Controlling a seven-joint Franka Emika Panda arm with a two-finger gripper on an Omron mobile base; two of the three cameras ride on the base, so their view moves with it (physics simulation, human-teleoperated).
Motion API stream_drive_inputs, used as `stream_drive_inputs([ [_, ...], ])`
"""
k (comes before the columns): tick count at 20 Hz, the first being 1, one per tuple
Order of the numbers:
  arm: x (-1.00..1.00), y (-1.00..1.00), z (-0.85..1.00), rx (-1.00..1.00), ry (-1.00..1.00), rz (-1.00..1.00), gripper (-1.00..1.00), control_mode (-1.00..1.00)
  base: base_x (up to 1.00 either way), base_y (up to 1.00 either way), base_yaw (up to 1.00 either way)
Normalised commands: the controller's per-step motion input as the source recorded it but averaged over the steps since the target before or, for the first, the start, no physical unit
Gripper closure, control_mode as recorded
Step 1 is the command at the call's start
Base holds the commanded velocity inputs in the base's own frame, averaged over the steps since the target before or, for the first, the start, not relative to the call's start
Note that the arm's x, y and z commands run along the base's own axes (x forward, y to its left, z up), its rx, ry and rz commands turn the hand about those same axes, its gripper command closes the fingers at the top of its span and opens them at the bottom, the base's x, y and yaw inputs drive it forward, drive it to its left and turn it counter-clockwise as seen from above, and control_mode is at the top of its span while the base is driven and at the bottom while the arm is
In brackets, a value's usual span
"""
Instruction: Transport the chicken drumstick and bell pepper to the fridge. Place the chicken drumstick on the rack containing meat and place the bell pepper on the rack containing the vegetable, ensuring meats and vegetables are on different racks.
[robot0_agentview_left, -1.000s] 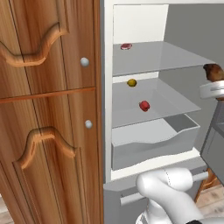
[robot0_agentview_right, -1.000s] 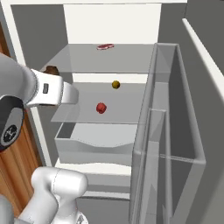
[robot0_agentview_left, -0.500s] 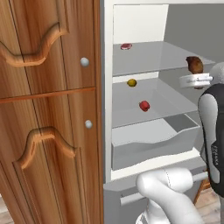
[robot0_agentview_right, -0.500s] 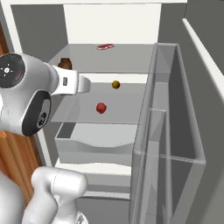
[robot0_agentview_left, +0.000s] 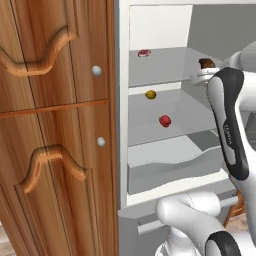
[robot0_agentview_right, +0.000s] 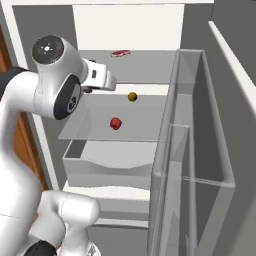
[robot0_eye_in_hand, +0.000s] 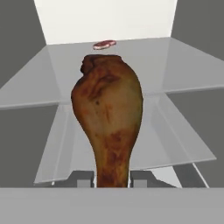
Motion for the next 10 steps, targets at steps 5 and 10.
stream_drive_inputs([
  [5, 0.82, -0.1, 0.0, 0.0, 0.03, 0.0, 1.0, -1.0, 0.0, 0.0, 0.0],
  [10, 0.89, -0.04, -0.04, 0.0, 0.0, 0.0, 1.0, -1.0, 0.0, 0.0, 0.0],
])
